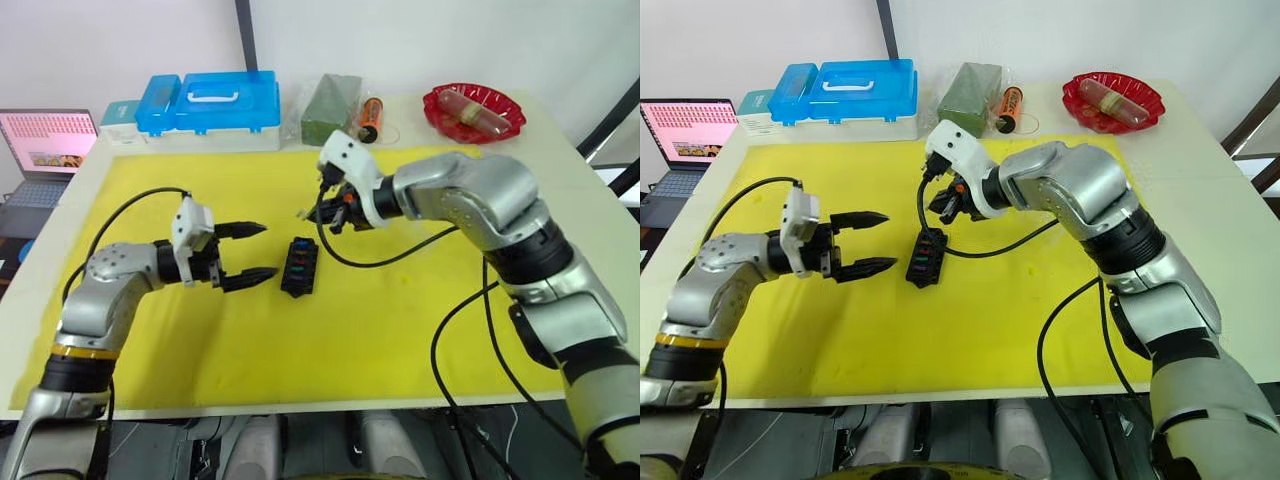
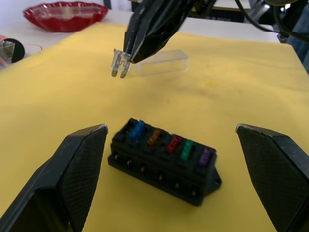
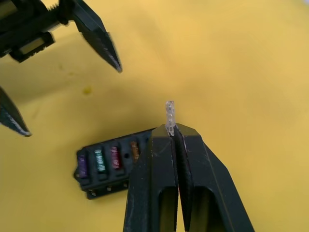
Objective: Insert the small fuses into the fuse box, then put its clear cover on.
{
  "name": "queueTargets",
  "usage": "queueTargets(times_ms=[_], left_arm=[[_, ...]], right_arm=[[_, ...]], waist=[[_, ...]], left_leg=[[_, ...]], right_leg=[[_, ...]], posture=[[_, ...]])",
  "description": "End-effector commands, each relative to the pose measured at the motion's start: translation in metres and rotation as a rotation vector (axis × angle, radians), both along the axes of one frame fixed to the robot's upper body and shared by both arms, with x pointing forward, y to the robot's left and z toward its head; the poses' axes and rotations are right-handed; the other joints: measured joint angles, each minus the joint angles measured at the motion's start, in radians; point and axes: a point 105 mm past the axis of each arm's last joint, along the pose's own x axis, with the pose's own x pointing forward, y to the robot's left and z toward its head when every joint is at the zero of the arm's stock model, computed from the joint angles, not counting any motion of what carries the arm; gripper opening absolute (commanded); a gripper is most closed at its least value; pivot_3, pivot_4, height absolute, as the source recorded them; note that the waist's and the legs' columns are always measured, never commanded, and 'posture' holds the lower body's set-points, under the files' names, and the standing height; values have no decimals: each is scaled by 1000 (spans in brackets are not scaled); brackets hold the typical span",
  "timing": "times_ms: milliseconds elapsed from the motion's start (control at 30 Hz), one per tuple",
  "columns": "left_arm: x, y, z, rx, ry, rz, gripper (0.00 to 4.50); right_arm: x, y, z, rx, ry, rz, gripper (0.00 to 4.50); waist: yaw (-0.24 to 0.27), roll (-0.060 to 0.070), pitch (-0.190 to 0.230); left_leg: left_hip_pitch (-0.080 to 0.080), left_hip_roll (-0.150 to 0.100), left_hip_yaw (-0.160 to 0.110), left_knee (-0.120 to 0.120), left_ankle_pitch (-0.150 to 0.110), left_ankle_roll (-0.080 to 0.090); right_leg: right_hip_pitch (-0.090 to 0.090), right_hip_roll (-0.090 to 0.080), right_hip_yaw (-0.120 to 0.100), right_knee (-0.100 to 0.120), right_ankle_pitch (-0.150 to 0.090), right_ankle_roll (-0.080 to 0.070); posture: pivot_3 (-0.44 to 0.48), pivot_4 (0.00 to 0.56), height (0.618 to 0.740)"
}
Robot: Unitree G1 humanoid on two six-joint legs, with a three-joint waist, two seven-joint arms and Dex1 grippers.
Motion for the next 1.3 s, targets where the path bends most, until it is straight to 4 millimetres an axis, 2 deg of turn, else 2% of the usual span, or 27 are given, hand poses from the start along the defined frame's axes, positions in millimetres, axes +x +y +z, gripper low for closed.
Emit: queueTargets(times_ms=[33, 367, 733, 1300], left_arm=[[5, -2, 0, 16, -22, -17, 4500], [18, -6, -7, 33, -27, -37, 4500], [16, -6, -11, 49, -40, -48, 4500], [17, -9, -8, 45, -57, -47, 4500]], right_arm=[[-8, 7, 2, -27, -11, 72, 24], [8, 14, -15, -87, -56, 87, 24], [9, 11, -26, -141, -71, 138, 24], [18, 7, -35, -150, -59, 109, 24]], waist=[[-3, 0, 0], [-2, 0, 0], [-2, 0, 0], [-2, 0, 0]], left_leg=[[0, 0, 0, 0, 0, 0], [0, 0, 0, 0, 0, 0], [0, 0, -1, 0, 0, 0], [0, 0, -1, 0, 0, -1]], right_leg=[[0, 0, 0, 0, 0, 0], [-1, 0, 0, 1, 0, 0], [-1, -1, 0, 2, 0, 0], [-1, -1, 0, 2, 0, 0]], posture=[[0, 150, 740], [0, 150, 740], [0, 150, 740], [0, 150, 740]])
